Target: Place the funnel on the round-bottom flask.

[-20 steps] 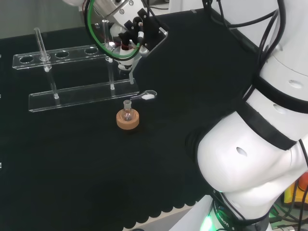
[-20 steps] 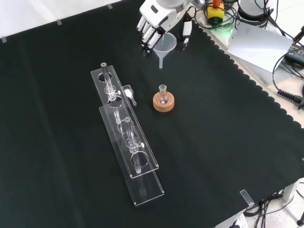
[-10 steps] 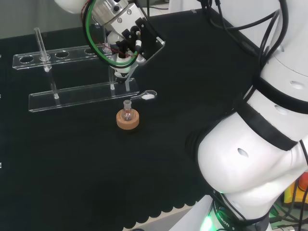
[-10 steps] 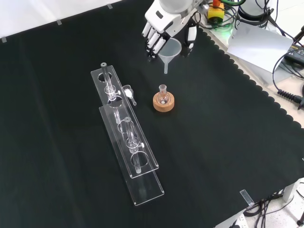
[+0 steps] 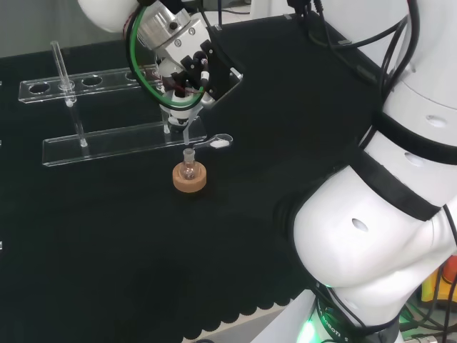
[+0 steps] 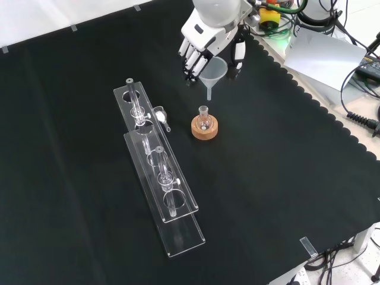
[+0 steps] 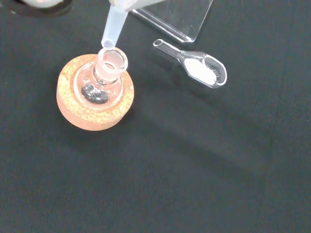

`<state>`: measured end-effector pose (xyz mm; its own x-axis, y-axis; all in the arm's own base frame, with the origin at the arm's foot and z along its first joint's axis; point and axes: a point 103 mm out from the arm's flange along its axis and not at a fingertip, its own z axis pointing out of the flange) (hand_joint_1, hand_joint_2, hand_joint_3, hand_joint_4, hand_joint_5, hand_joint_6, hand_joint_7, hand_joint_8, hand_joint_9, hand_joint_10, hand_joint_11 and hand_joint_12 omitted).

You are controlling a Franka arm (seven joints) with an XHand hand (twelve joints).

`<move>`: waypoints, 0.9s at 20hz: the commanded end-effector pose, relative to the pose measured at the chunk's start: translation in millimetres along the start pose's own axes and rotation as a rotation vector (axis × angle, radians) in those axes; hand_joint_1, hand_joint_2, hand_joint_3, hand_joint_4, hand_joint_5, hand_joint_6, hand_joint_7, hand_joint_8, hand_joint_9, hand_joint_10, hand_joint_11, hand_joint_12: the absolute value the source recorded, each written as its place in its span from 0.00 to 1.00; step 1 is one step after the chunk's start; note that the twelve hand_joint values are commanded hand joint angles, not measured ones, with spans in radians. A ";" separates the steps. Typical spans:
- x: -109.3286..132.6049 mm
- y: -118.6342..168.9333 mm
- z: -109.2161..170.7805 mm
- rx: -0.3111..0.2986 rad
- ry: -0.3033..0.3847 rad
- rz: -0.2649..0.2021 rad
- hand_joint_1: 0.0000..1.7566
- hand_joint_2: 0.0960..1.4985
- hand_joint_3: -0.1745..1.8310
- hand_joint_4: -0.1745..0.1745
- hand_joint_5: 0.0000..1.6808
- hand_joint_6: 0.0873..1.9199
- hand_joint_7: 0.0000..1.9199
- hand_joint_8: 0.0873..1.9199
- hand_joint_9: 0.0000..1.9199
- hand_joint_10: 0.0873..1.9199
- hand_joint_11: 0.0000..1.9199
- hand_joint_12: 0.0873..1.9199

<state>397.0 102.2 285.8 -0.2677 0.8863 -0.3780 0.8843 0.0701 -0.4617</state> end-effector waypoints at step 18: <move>3.9 21.5 18.1 0.013 0.008 -0.002 0.46 0.47 0.38 0.50 0.34 0.26 0.26 0.28 0.47 0.17 0.38 0.61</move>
<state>405.3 102.5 265.7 -0.2723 0.8880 -0.3705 0.8779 0.0716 -0.4735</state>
